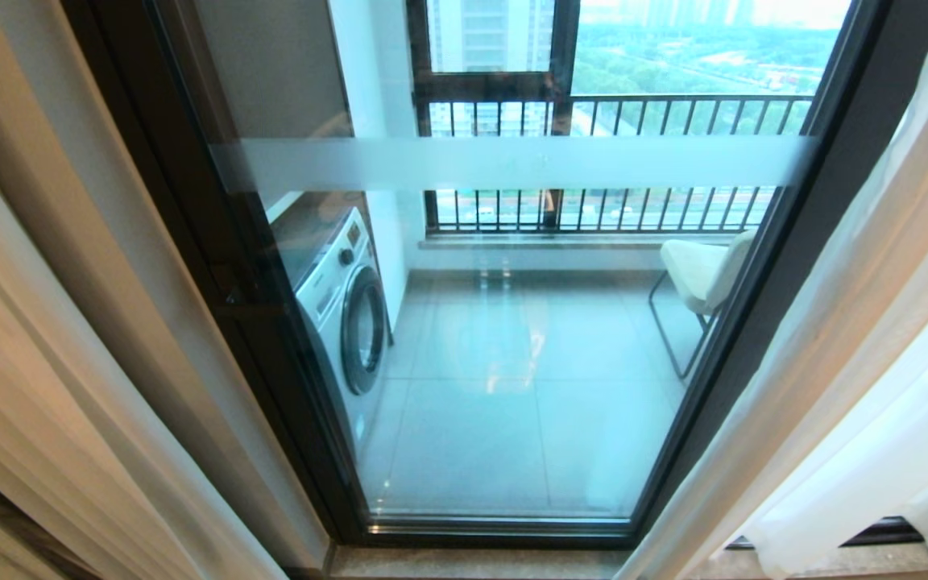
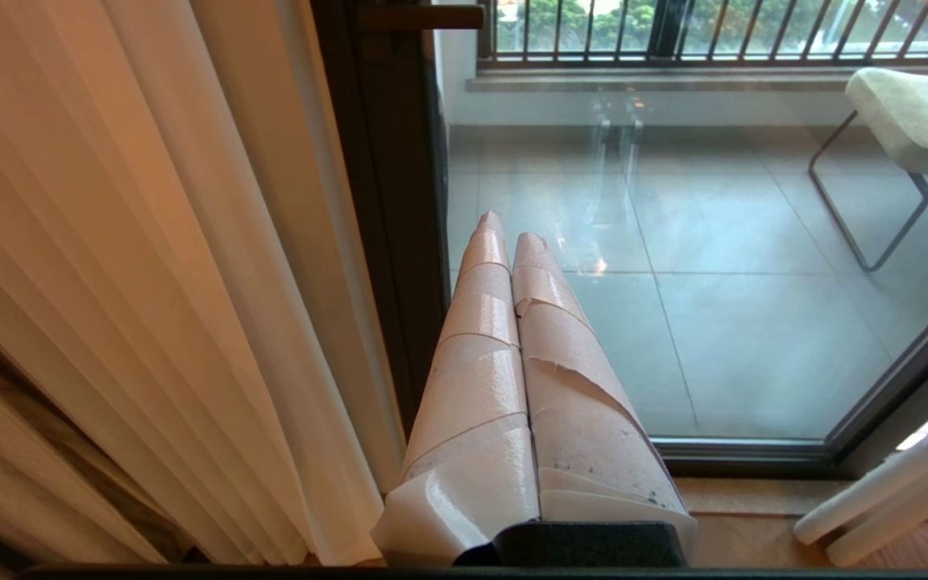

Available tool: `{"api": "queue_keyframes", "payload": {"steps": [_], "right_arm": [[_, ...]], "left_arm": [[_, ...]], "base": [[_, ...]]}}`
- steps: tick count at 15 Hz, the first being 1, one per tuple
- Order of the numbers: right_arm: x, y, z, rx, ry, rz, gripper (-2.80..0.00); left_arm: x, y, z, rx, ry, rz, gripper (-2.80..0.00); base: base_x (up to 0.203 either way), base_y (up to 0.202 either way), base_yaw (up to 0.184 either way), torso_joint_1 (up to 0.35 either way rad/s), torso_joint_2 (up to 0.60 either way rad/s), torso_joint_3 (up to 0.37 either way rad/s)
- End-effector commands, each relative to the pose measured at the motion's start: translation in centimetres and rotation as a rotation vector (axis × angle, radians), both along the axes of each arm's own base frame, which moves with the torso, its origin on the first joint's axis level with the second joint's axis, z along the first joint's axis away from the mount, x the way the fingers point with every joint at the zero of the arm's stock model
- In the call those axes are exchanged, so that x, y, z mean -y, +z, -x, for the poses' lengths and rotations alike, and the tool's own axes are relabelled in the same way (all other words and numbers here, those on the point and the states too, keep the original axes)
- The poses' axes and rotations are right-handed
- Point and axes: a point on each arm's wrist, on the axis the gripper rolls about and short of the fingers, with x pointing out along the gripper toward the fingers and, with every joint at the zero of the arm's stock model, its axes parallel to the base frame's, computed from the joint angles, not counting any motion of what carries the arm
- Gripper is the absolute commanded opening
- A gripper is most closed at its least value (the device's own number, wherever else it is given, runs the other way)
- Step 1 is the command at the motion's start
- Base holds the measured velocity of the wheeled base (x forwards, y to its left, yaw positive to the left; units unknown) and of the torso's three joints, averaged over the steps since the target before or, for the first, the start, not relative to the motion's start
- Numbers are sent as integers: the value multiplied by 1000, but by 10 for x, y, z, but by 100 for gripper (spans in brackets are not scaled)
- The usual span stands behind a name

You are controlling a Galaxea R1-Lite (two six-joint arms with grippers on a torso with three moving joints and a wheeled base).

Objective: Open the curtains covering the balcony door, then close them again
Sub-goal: Close the inner curtains on both sides

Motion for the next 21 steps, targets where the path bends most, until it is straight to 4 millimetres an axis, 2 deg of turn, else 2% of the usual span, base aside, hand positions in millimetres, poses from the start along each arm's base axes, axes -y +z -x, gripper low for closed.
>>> {"api": "queue_keyframes", "payload": {"steps": [1,21], "right_arm": [[0,0,0,1,0,2,-280],[0,0,0,1,0,0,-280]], "left_arm": [[0,0,0,1,1,0,-280],[0,0,0,0,2,-2,-280]], "base": [[0,0,0,0,0,0],[0,0,0,0,0,0]]}}
